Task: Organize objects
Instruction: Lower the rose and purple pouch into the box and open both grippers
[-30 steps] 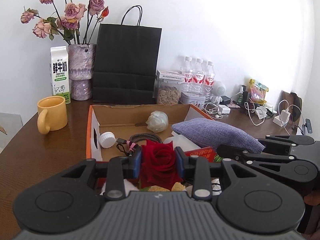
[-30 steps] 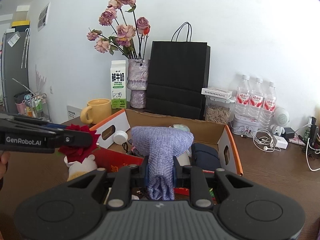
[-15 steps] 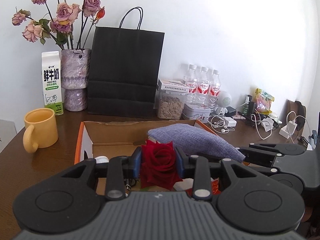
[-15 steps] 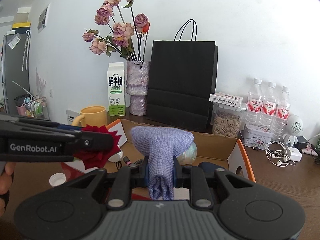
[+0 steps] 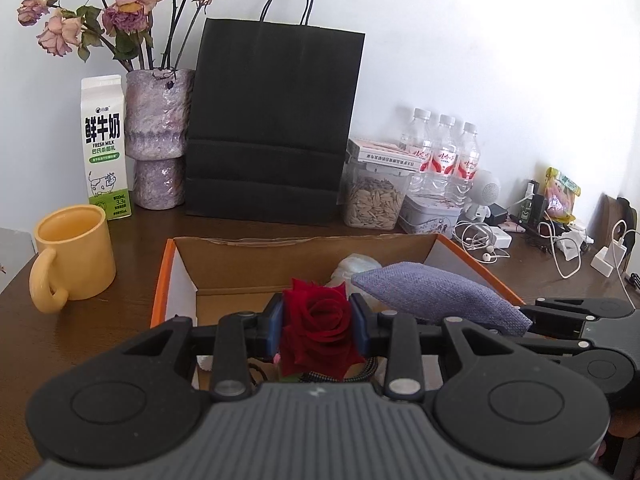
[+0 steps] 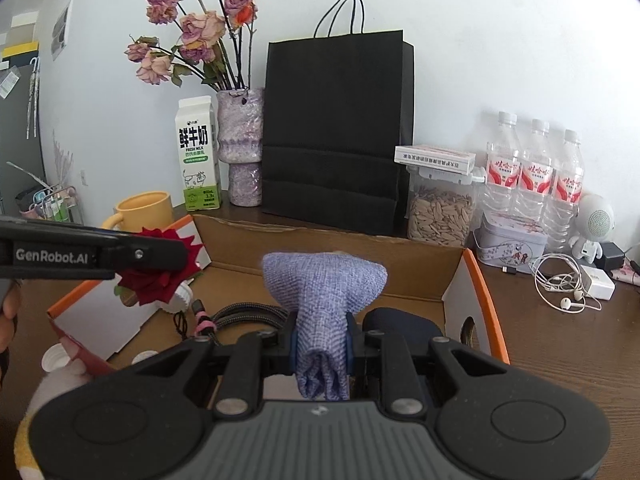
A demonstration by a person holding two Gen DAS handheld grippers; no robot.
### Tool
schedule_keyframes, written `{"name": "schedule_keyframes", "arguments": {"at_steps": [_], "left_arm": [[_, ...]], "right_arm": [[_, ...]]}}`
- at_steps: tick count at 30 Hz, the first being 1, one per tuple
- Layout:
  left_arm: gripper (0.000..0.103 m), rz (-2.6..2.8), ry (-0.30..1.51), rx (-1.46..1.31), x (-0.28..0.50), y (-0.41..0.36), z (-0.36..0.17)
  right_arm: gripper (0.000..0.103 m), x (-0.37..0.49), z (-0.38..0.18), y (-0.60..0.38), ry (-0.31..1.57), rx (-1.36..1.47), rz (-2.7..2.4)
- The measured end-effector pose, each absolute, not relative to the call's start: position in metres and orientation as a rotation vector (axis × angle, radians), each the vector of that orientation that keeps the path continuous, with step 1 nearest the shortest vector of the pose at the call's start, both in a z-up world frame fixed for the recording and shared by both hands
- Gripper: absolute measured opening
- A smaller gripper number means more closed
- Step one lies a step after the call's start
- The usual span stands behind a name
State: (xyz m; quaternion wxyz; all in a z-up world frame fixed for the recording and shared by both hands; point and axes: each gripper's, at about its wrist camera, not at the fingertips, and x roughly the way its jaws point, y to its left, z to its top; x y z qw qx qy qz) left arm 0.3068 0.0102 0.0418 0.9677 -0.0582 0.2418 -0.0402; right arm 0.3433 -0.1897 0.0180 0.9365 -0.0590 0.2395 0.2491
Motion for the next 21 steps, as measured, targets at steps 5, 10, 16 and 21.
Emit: {"name": "schedule_keyframes", "arguments": {"at_steps": [5, 10, 16, 21], "left_arm": [[0.043, -0.07, 0.511, -0.111, 0.3103, 0.0091, 0.0344], [0.103, -0.032, 0.472, -0.116, 0.307, 0.0095, 0.0355], [0.103, -0.012, 0.474, -0.109, 0.3068, 0.0081, 0.0364], [0.103, -0.012, 0.476, -0.109, 0.307, 0.0077, 0.0361]], "right_arm": [[0.024, 0.3465, 0.0096, -0.189, 0.51, -0.125, 0.501], [0.103, 0.3453, 0.0104, -0.1905, 0.485, -0.117, 0.45], [0.103, 0.3459, 0.0106, -0.1907, 0.491, -0.109, 0.449], [0.103, 0.3448, 0.0112, -0.1907, 0.49, -0.109, 0.45]]}}
